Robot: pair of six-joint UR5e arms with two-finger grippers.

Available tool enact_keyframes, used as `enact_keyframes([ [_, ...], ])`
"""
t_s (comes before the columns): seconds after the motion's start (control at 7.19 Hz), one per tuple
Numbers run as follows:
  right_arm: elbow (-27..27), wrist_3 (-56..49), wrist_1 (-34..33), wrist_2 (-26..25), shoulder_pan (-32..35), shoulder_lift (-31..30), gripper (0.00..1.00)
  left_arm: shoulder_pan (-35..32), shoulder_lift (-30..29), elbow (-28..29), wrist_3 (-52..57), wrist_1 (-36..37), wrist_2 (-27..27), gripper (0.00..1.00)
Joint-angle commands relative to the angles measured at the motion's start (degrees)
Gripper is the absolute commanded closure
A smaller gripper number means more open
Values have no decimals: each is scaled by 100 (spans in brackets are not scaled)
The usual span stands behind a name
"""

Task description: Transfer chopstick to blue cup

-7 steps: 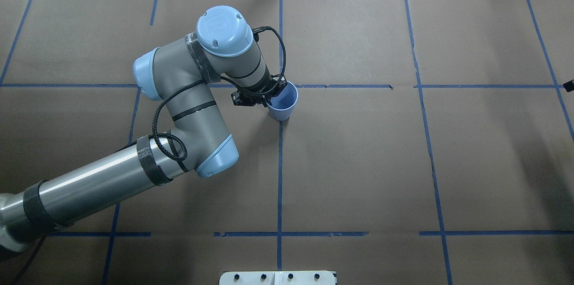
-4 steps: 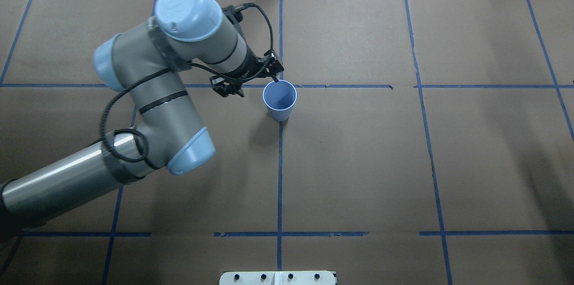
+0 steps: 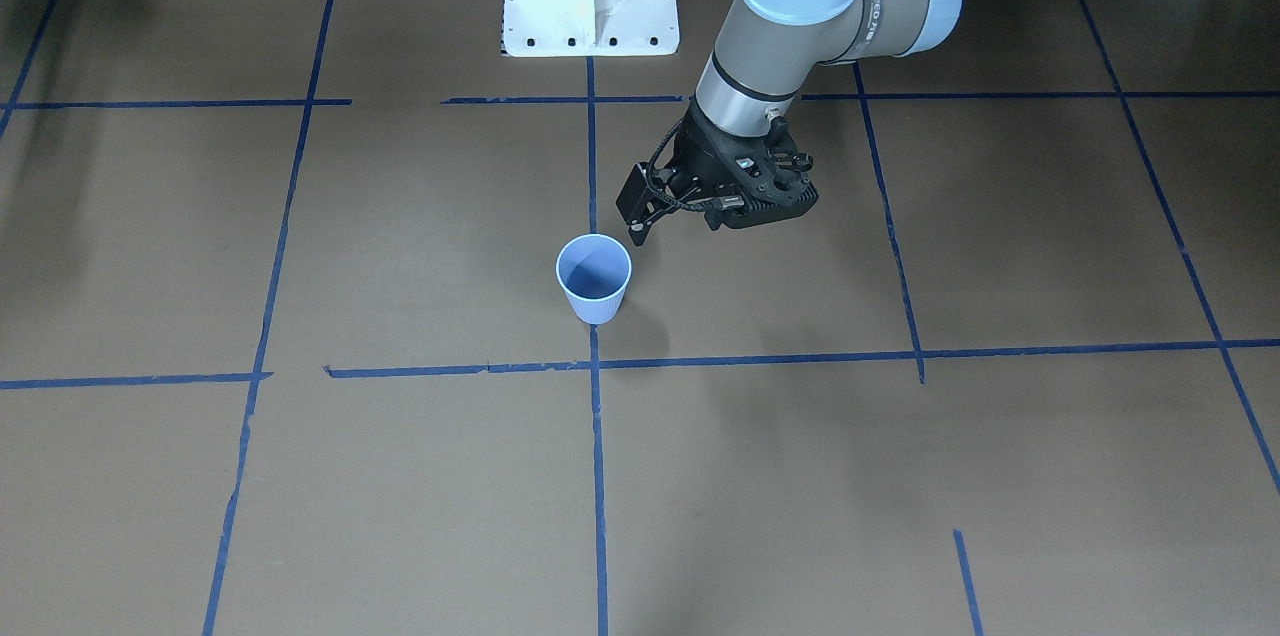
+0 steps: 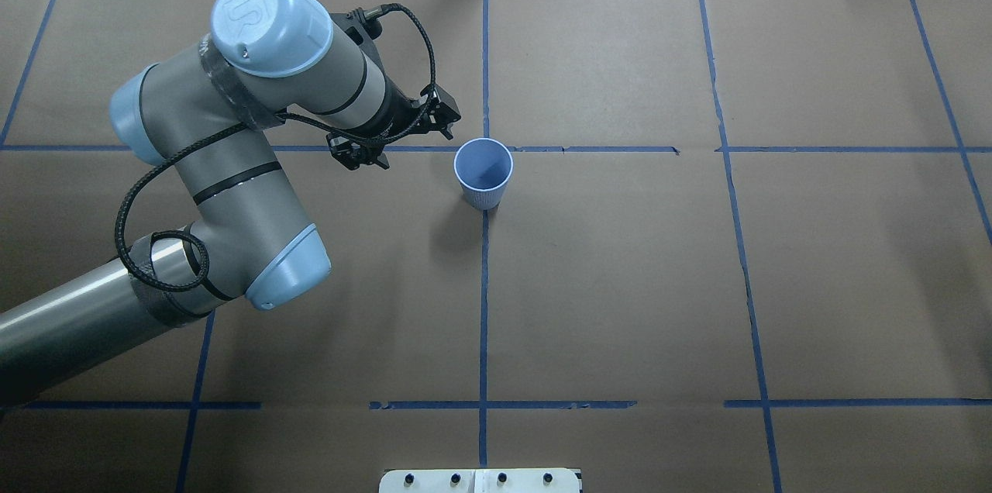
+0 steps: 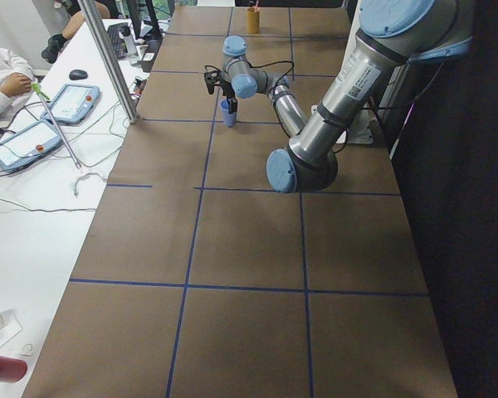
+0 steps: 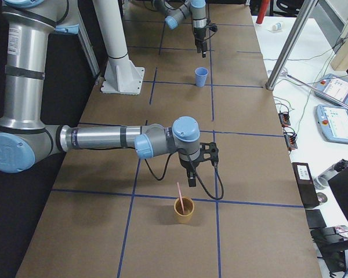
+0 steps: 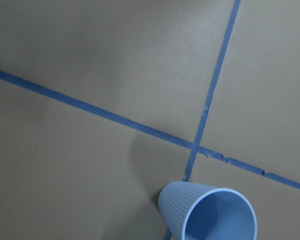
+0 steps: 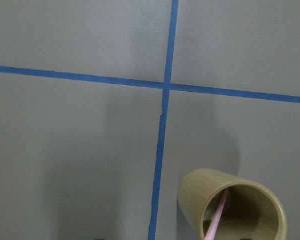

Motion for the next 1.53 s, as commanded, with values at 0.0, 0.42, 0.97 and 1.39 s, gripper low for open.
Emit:
enact_keyframes([
  [0.0, -2, -63, -2, -1, 8, -73, 11, -6, 35, -4, -1, 0, 3, 0],
  [0.42, -115, -37, -46, 8, -80, -90, 32, -6, 35, -4, -1, -9, 3, 0],
  [0.97, -256, -107, 6, 8, -80, -160, 95, 3, 79, -12, -1, -35, 3, 0],
  [1.39, -204, -116, 24, 17, -72, -161, 99, -6, 87, -12, -1, -44, 3, 0],
])
